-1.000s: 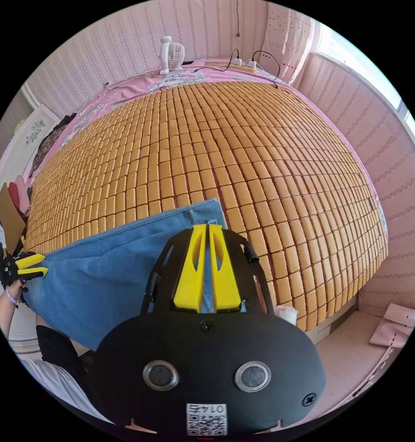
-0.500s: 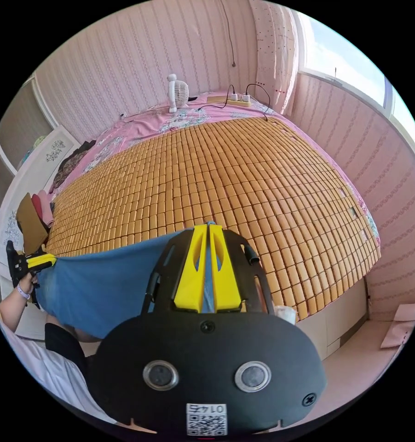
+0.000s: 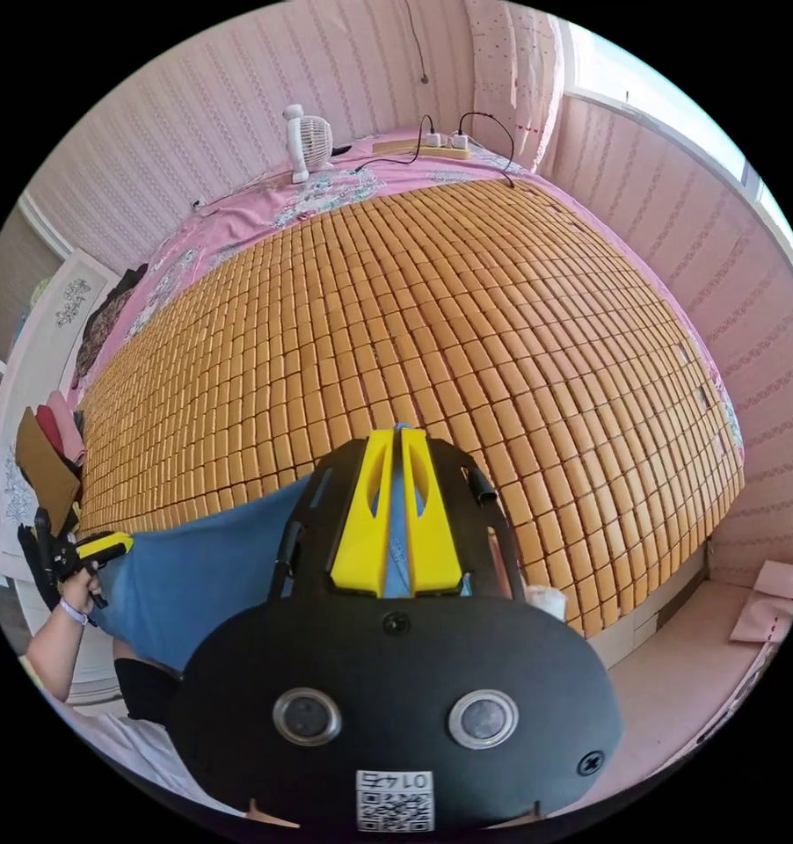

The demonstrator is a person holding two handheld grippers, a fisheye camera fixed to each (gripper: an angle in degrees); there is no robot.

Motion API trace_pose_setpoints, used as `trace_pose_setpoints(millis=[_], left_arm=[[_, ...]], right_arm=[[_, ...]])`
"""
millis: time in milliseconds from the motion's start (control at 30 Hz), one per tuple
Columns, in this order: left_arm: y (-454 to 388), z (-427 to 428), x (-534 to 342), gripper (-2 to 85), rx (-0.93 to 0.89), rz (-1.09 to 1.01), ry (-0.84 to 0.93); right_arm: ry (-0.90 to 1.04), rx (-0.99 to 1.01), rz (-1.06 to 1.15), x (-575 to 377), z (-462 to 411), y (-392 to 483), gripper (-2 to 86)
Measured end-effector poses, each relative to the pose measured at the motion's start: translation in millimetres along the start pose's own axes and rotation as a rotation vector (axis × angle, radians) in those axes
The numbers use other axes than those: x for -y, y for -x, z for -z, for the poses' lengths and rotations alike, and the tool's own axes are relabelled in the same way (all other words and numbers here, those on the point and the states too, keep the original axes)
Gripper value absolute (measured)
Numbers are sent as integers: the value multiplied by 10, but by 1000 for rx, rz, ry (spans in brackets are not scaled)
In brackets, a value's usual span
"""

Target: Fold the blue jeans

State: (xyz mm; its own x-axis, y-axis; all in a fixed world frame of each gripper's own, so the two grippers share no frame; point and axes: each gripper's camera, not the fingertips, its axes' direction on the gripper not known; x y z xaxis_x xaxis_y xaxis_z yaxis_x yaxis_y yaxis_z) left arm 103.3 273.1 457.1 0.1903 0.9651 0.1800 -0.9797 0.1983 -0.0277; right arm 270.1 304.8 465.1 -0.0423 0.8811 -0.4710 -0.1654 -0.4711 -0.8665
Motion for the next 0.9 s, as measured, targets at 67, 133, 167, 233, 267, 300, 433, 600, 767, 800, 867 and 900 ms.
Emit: trace_pose_setpoints(millis=[67,133,167,233,267,300,433,600,767,800,867,900], left_arm=[[107,-11,-45,16,-48,28,-7],[197,55,-107,42,-135,45,-56],[249,149,-189,44,-169,57,-129],[316,280,-328,45,-158,79,-202],[351,342,-427,45,-155,85,-229],[366,367,-482,45,-156,87,-240],[374,401,-913,40,-163,100,-252],[283,180,-1339,38,-171,123,-173],[249,94,-1637,40,-164,121,-170],[258,109,-1663,40,-173,115,-181],[330,181,-1781,44,-170,113,-230],[359,197,-1815,44,-165,119,-241]], right_arm=[[52,-51,-46,-10,-199,-76,26],[22,-70,-50,-203,-141,-204,44],[-2,-81,-45,-289,-86,-241,47],[-54,-153,-45,-722,94,-420,64],[-54,-167,-52,-847,118,-474,70],[-45,-173,-77,-1105,134,-584,80],[-7,-22,-198,-1855,-58,-866,115],[75,83,-309,-2064,-488,-896,52],[60,41,-130,-1888,-311,-559,21],[-21,92,-95,-1863,-85,-488,18],[-107,82,-55,-1866,208,-413,15],[-131,43,-44,-1893,288,-404,14]])
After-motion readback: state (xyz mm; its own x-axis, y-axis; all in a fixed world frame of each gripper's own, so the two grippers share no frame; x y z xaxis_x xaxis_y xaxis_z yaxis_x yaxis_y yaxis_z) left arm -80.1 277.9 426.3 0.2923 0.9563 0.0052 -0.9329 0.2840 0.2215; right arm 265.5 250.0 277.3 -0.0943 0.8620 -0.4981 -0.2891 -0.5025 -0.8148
